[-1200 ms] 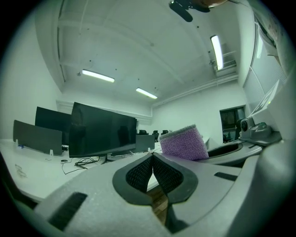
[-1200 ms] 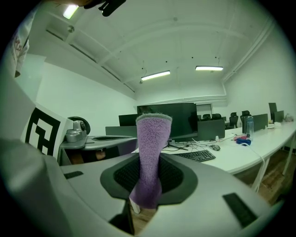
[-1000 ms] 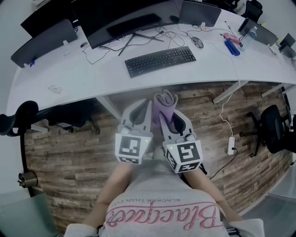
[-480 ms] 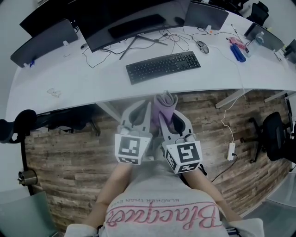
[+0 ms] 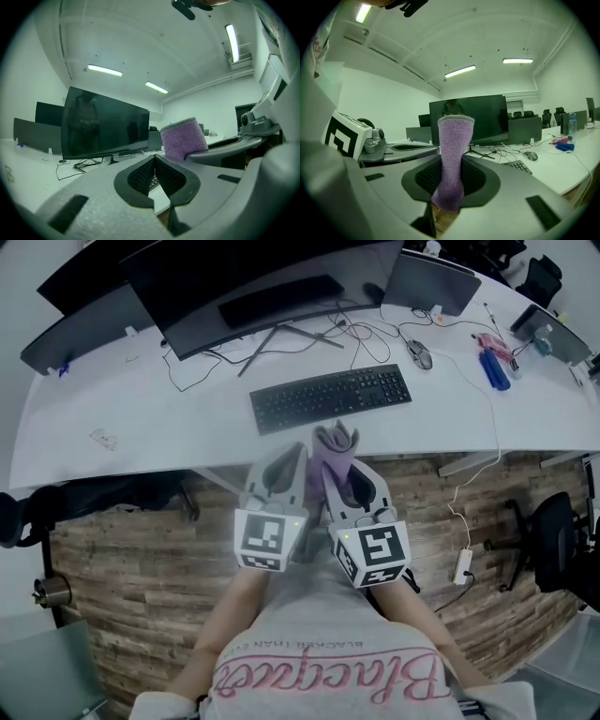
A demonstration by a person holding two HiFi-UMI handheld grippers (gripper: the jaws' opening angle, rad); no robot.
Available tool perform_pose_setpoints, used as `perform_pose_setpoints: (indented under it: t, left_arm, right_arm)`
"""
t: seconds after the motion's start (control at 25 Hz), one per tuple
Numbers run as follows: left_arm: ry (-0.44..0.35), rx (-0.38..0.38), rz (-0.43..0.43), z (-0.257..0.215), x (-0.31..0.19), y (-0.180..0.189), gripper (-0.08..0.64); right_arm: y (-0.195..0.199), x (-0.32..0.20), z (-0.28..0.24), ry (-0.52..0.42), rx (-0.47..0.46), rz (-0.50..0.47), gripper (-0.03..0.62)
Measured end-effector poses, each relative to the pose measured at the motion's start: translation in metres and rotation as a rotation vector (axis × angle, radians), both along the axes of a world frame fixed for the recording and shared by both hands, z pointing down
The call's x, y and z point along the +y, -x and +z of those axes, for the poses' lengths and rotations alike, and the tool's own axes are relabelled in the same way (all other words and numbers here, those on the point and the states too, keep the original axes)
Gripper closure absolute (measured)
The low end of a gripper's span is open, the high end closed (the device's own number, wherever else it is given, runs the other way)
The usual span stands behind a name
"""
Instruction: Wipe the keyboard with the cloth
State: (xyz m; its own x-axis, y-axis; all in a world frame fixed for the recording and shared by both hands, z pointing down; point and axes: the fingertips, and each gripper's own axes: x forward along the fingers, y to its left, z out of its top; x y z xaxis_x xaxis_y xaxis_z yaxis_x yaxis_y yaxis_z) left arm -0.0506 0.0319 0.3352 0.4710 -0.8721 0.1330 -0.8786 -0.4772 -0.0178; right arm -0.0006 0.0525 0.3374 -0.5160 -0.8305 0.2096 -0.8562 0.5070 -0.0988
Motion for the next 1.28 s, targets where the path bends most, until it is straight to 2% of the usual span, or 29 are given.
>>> perform_pose_setpoints:
  t: [0.36, 0.76, 0.92, 1.28]
  left_arm:
    - [0.03, -0.01, -0.067, 0.008, -0.075, -0.022, 0.555]
    - [0.045, -0.011, -0.158, 0.013, -0.149, -0.028, 0.555]
    - [0.065, -0.016, -0.198, 0.024, -0.163, -0.023, 0.555]
    - [0.123, 0.016, -0.323, 0.046, -0.161, 0.015, 0.554]
  right_arm:
    - [-0.025, -0.079, 0.0, 0.011, -0.013, -0.067, 0.506]
    - [-0.034, -0.159, 0.009, 0.041, -0.014, -0.152, 0.506]
    - [-0.03, -0.177, 0.019, 0.069, -0.017, -0.194, 0.506]
    - [0.002, -0.182, 0.038, 0.126, -0.005, -0.306, 0.506]
